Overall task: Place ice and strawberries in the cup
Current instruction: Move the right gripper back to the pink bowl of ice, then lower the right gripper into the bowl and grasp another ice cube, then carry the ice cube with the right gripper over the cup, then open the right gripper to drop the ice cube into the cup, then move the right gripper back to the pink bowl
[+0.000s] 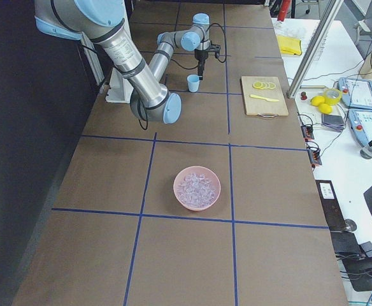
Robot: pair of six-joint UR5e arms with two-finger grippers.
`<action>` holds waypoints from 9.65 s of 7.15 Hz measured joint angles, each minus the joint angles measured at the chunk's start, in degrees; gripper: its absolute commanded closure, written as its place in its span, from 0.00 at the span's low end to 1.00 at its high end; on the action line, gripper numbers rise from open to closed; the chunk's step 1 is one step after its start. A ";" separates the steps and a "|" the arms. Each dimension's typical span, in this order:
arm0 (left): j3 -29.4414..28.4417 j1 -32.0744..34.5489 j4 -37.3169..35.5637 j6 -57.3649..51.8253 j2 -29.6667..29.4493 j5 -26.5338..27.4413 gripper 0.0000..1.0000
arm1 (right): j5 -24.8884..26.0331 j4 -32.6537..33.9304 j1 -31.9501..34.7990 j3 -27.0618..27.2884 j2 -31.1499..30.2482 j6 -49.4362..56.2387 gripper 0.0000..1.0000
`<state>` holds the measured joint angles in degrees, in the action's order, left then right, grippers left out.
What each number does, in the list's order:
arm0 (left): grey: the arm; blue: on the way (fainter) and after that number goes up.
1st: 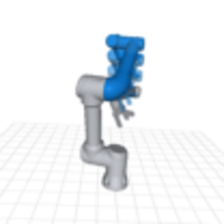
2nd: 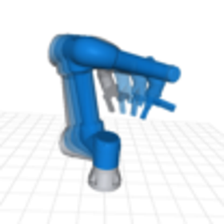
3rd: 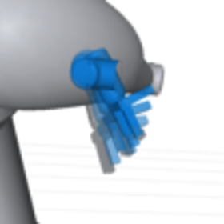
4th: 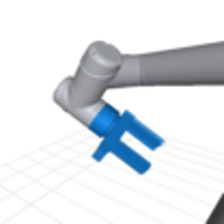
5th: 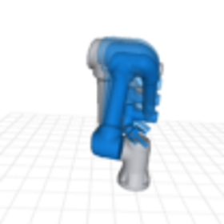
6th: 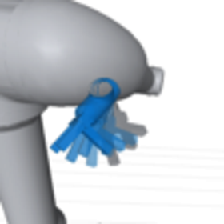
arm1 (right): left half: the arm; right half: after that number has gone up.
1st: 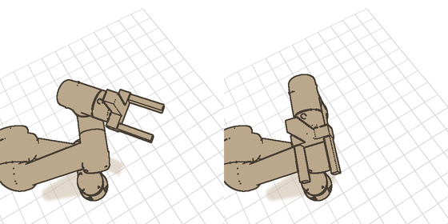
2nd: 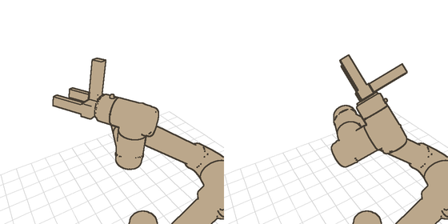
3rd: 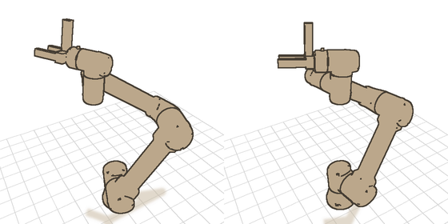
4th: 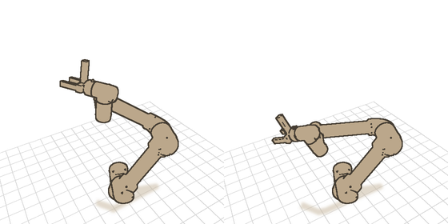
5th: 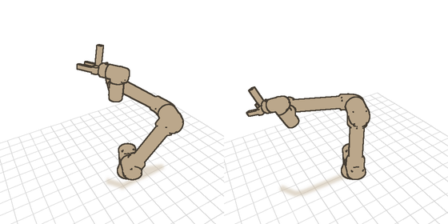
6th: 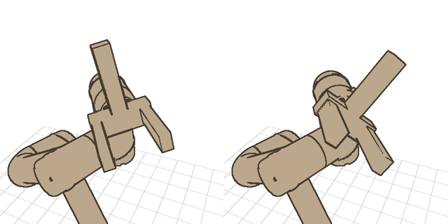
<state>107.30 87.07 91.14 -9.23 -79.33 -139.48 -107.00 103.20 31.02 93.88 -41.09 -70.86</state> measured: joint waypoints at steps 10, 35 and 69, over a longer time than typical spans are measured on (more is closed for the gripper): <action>0.02 -0.29 0.30 -0.08 -0.11 0.00 0.00 | -21.90 -11.78 38.00 13.76 -48.19 74.78 0.01; -0.51 -0.32 0.27 -0.09 -0.03 0.00 0.00 | -22.98 -19.19 38.78 14.39 -55.18 62.96 0.98; -0.43 -0.40 0.36 -0.09 -0.03 0.00 0.00 | -21.47 -20.42 38.34 13.65 -55.65 66.08 0.01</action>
<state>106.87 86.66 91.49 -9.32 -79.37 -139.48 -128.47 82.78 69.37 107.53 -96.75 -4.78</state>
